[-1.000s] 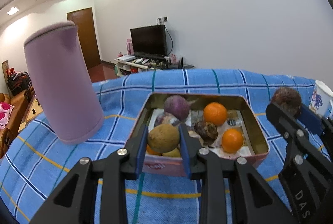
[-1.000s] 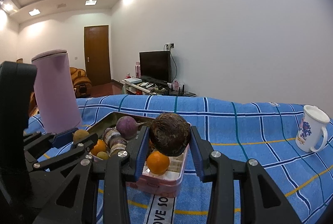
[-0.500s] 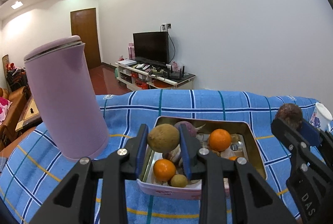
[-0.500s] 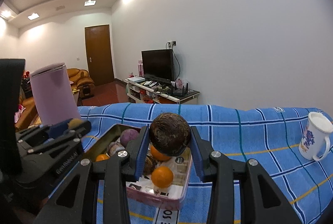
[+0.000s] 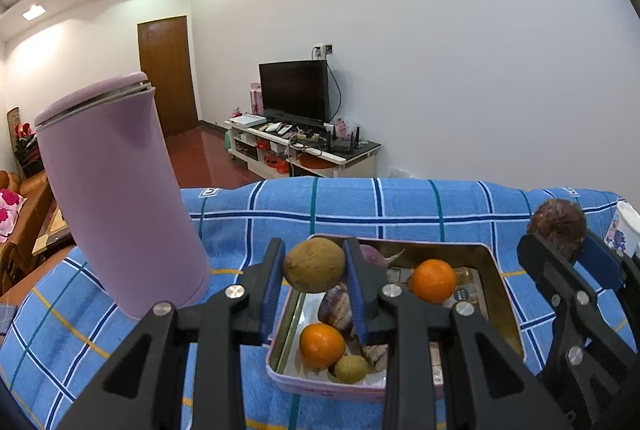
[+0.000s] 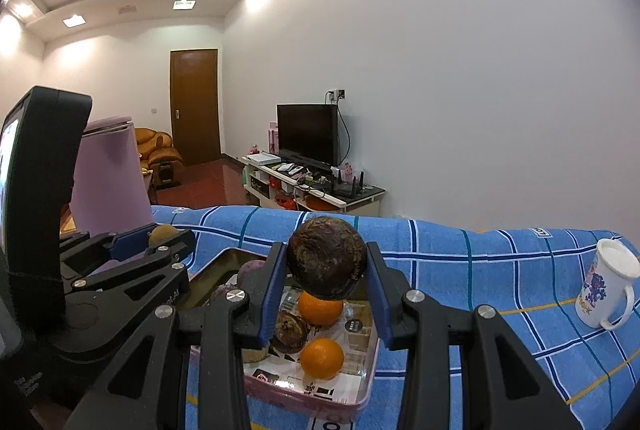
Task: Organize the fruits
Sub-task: 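Hold both fruits above the tin and lower them toward its contents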
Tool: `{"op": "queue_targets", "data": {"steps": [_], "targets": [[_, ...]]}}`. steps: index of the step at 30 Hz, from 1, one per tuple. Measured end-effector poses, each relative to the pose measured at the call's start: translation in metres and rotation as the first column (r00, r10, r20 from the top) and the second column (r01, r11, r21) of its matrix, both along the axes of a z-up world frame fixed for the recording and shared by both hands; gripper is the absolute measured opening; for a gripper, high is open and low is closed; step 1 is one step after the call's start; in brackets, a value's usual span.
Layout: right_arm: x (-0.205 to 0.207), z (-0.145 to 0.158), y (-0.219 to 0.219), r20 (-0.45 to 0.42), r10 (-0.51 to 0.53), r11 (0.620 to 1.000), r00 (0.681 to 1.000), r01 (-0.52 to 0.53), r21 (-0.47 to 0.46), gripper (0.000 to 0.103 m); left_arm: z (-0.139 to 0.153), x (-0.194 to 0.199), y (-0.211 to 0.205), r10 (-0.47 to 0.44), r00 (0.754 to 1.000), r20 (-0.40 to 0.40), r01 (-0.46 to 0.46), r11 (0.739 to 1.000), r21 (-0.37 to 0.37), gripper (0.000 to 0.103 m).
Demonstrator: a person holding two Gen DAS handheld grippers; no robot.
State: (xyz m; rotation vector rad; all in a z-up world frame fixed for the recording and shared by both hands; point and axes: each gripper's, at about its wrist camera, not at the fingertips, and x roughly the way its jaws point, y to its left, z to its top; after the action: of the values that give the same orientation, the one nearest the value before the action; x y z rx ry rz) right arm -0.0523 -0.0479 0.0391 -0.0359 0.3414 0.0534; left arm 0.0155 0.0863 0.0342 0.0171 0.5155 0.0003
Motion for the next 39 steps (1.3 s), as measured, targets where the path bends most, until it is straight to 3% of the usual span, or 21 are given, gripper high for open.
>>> {"op": "queue_targets", "data": {"steps": [12,22,29,39], "targets": [[0.034,0.002,-0.011,-0.043,-0.060,0.996,0.997,0.063,0.057,0.041,-0.007,0.025,-0.010,0.015,0.999,-0.043,-0.015,1.000,-0.008,0.032],[0.063,0.003,-0.018,-0.103,-0.067,0.996,0.992,0.072,0.050,0.041,-0.007,0.042,-0.018,0.010,0.997,-0.076,-0.012,1.000,-0.019,0.032],[0.089,-0.009,-0.017,-0.231,-0.024,0.999,0.973,0.033,0.036,0.041,-0.020,0.056,-0.019,0.004,0.986,-0.169,-0.010,0.999,-0.035,0.032],[0.105,-0.027,-0.025,-0.346,-0.002,0.999,0.938,0.017,0.040,0.041,-0.039,0.063,-0.026,-0.031,0.964,-0.263,0.026,0.999,-0.022,0.032]]}}
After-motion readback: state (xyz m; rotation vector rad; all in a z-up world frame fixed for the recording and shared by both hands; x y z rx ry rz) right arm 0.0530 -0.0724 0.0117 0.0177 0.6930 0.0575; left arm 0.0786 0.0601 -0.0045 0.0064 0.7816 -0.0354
